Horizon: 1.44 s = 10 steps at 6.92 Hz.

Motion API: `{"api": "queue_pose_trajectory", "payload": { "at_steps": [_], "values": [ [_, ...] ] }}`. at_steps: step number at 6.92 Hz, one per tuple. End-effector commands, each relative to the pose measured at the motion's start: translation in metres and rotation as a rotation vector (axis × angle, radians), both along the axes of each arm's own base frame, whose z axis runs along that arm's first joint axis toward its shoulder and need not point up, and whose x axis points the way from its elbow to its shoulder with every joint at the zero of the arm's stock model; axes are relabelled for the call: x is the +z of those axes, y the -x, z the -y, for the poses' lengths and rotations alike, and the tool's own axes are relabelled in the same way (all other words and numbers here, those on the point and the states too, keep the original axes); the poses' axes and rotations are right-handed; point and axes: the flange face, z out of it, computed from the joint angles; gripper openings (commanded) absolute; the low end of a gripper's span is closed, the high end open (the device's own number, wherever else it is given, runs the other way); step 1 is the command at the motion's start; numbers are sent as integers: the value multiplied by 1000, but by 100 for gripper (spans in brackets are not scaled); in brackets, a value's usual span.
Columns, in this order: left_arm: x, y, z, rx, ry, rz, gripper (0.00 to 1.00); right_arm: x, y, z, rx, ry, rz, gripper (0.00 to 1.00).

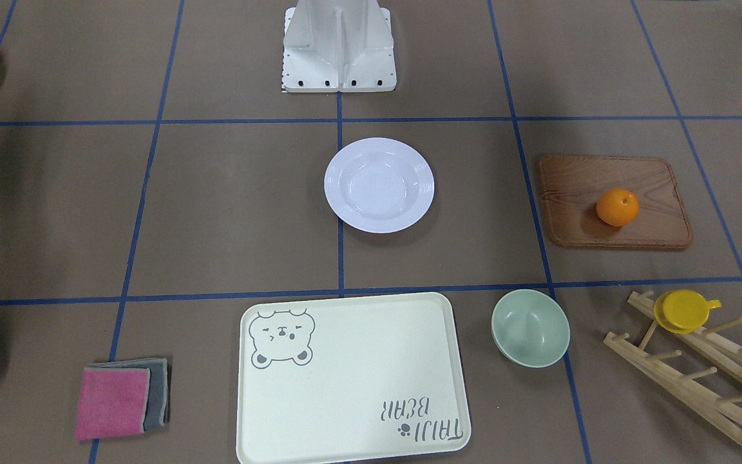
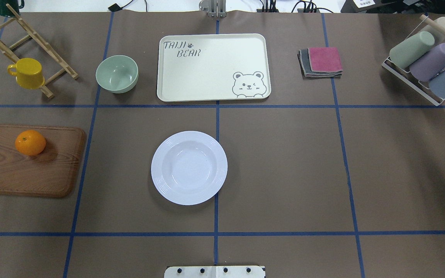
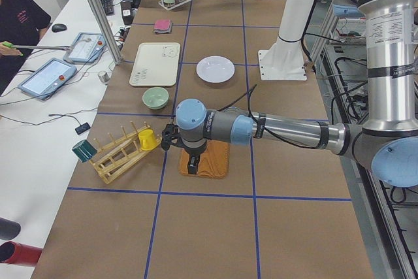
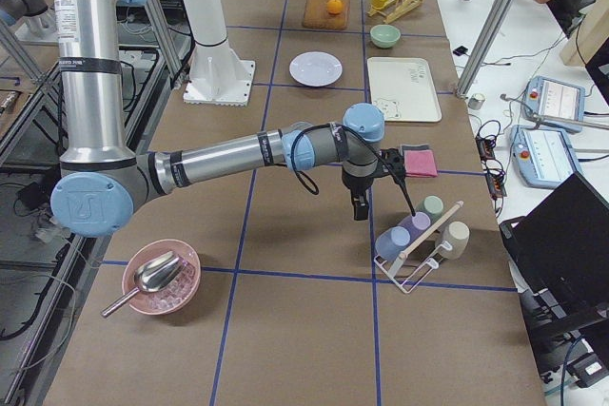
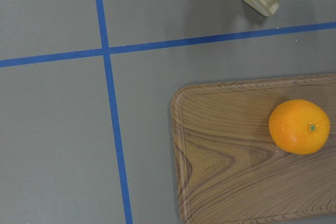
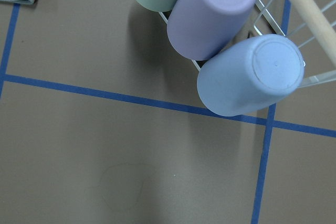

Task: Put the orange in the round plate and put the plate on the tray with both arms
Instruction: 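Move the left gripper over the orange while the right gripper approaches the white plate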

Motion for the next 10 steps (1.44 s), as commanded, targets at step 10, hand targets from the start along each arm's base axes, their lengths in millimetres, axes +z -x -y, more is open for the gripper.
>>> {"api": "queue_pose_trajectory", "payload": {
  "at_steps": [10],
  "values": [
    [-85, -154, 27, -77, 7, 20, 98, -171, 228, -31, -65, 107, 490, 85]
  ]
}}
